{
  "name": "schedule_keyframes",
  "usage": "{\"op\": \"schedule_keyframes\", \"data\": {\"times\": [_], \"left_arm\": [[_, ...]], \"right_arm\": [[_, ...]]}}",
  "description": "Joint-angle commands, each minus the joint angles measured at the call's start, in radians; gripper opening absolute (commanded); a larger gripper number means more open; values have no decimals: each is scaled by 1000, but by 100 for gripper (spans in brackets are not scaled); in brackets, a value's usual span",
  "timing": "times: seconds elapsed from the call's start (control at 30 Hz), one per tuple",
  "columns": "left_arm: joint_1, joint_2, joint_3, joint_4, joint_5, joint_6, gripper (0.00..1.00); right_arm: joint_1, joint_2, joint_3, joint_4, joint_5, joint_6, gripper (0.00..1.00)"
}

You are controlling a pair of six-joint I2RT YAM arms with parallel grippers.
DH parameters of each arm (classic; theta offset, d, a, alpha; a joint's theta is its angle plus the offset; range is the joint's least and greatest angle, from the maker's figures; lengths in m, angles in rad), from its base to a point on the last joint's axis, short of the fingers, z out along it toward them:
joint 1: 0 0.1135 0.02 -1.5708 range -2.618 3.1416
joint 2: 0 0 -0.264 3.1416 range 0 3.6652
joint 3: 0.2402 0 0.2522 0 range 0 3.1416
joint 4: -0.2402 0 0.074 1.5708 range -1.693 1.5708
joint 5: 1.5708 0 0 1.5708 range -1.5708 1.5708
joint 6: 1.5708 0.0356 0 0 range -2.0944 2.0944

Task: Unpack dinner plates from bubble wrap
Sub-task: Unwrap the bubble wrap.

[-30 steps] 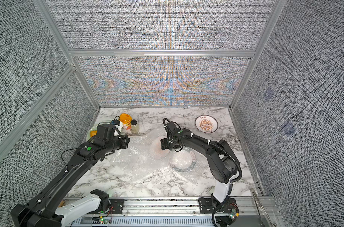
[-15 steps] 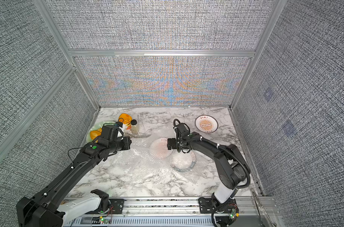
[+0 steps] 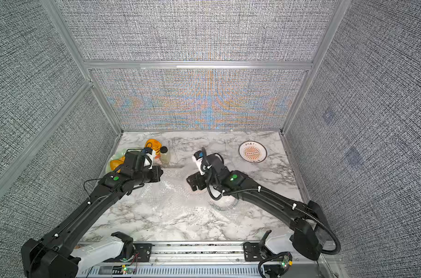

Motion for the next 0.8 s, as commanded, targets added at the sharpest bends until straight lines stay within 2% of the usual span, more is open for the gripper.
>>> {"op": "schedule_keyframes", "data": {"times": [0.0, 0.1, 0.2, 0.37, 0.43, 0.47, 0.53, 0.57, 0.67, 0.73, 0.77], "left_arm": [[1, 10, 11, 8, 9, 20, 0], [1, 20, 15, 1, 22, 14, 0], [1, 12, 11, 8, 27, 12, 0], [1, -1, 4, 7, 33, 12, 0], [2, -4, 3, 0, 29, 14, 0], [1, -3, 2, -1, 28, 15, 0], [2, -3, 5, -1, 24, 17, 3], [1, -2, 9, -3, 22, 16, 14], [2, -8, 34, -10, 9, 5, 48], [3, -21, 68, -40, -39, -51, 80], [3, -37, 86, -47, -56, -56, 90]], "right_arm": [[84, 36, 26, 12, 39, -69, 93], [148, 118, 80, 16, 56, -89, 93], [181, 210, 146, -6, 132, -106, 93], [183, 295, 193, 30, 233, -92, 82], [183, 302, 198, 56, 249, -92, 67], [183, 303, 199, 70, 254, -92, 53], [183, 299, 201, 87, 265, -92, 11], [183, 292, 200, 89, 276, -88, 0], [183, 237, 158, 115, 326, -65, 0], [181, 169, 107, 143, 360, -40, 0], [179, 129, 74, 164, 381, -24, 0]]}}
